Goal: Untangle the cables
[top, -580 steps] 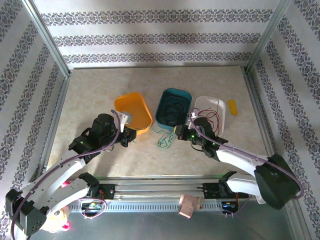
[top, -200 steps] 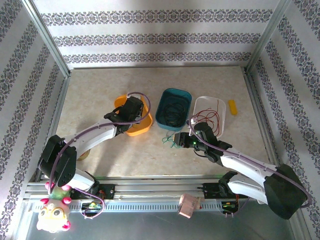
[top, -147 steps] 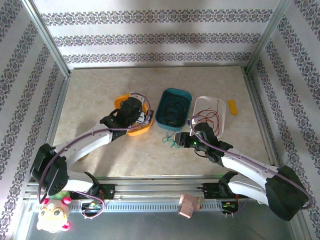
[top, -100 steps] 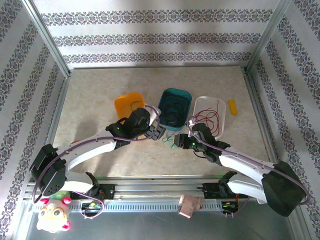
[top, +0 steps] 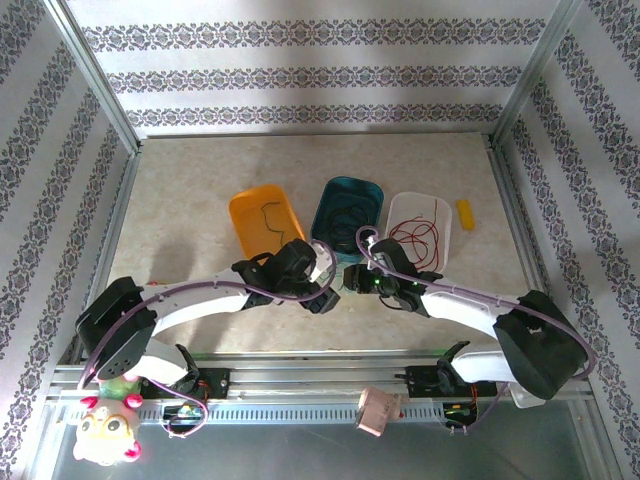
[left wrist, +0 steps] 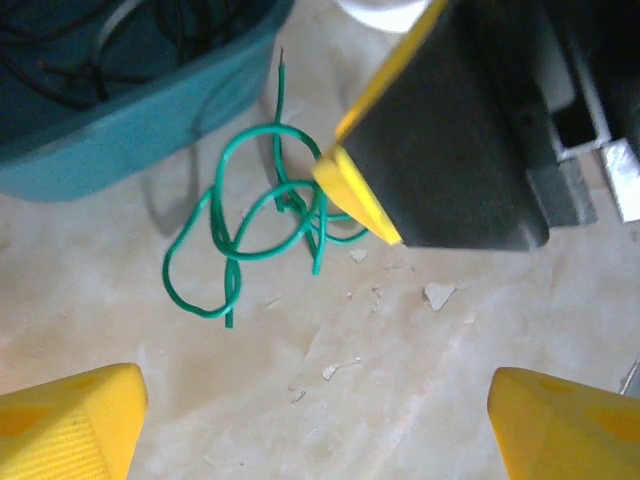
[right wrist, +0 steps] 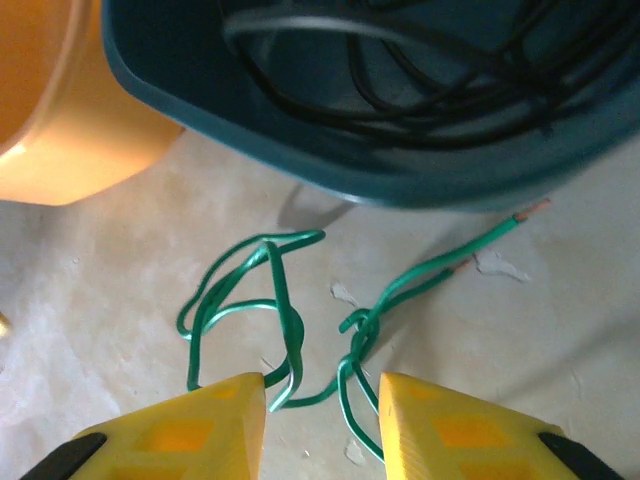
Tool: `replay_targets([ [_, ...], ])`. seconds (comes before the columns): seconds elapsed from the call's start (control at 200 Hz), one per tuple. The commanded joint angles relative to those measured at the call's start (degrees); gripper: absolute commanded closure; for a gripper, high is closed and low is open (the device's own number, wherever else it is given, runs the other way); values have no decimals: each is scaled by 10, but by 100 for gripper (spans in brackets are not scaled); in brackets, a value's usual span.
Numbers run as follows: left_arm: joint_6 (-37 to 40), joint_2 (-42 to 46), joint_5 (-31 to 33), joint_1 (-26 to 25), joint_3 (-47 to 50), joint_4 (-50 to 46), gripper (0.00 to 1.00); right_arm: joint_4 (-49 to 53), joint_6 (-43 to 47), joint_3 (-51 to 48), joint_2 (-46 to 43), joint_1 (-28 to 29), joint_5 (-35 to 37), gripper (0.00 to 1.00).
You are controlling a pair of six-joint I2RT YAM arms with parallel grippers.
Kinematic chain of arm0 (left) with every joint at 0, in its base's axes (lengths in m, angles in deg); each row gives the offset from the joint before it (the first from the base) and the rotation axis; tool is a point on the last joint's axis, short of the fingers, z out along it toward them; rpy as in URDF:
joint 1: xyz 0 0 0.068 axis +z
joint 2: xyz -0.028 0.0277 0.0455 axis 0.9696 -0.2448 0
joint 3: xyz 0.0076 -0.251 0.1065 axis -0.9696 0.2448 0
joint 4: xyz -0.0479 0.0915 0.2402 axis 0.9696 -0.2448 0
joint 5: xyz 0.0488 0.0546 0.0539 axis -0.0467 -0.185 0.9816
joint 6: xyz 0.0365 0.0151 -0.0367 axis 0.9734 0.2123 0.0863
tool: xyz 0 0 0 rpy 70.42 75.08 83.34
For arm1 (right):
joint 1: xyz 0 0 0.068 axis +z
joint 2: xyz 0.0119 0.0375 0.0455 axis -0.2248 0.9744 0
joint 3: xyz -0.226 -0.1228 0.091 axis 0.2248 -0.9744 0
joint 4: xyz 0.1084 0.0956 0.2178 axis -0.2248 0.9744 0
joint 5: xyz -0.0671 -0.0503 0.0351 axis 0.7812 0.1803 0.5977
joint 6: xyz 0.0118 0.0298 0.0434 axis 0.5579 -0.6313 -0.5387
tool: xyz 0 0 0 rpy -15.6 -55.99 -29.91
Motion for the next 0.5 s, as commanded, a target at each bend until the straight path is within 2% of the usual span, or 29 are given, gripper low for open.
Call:
replay_targets([
  [0.0,-11,-15,-8,-13,11,23,14,-15,14,21,10,-2,-3,65],
  [0.205,-34,-32,22,-11,28,63,17,-22,10,17,2,2,-21,65],
  [0.495,-48,-19,24,4,64,71,18,-32,10,25,18,4,-25,65],
])
